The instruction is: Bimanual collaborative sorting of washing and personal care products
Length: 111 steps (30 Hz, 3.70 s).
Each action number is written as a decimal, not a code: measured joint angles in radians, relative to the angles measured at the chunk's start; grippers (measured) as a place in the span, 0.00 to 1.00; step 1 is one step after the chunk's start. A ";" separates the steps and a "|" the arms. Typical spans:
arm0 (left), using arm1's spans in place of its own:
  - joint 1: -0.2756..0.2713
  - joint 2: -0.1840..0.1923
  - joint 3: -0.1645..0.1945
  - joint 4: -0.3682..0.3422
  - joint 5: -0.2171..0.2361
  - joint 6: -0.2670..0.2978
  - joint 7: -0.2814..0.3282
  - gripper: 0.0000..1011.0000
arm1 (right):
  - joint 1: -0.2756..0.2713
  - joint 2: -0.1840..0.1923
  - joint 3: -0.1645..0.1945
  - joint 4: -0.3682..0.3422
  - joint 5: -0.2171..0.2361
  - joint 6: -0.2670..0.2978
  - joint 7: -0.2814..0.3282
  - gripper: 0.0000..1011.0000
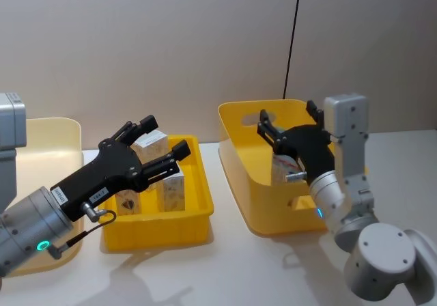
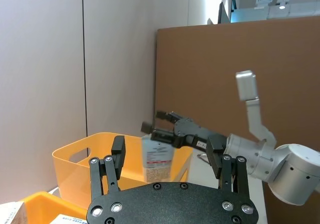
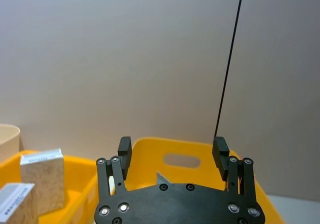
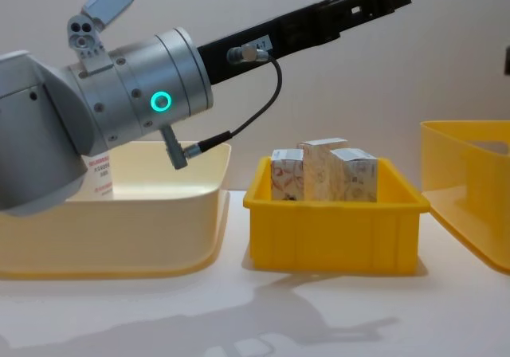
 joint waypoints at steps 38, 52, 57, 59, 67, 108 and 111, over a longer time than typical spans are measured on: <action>0.098 0.055 -0.002 -0.090 0.153 0.013 0.243 0.99 | -0.218 0.098 -0.109 -0.150 0.173 -0.003 0.102 0.99; 0.175 0.097 -0.004 -0.160 0.272 0.024 0.433 0.99 | -0.245 0.112 -0.128 -0.161 0.199 0.006 0.114 0.99; 0.198 0.111 -0.005 -0.182 0.309 0.027 0.492 0.99 | -0.245 0.112 -0.128 -0.161 0.199 0.006 0.114 0.99; 0.211 0.117 -0.005 -0.194 0.328 0.029 0.523 0.99 | -0.245 0.112 -0.128 -0.161 0.199 0.006 0.114 0.99; 0.251 0.140 -0.006 -0.231 0.391 0.034 0.623 0.99 | -0.245 0.112 -0.128 -0.161 0.199 0.006 0.114 0.99; 0.315 0.177 -0.007 -0.289 0.490 0.042 0.782 0.99 | -0.050 0.060 -0.195 -0.019 0.111 0.080 0.165 0.99; 0.315 0.177 -0.007 -0.289 0.490 0.042 0.782 0.99 | -0.027 0.049 -0.202 0.003 0.104 0.096 0.164 0.99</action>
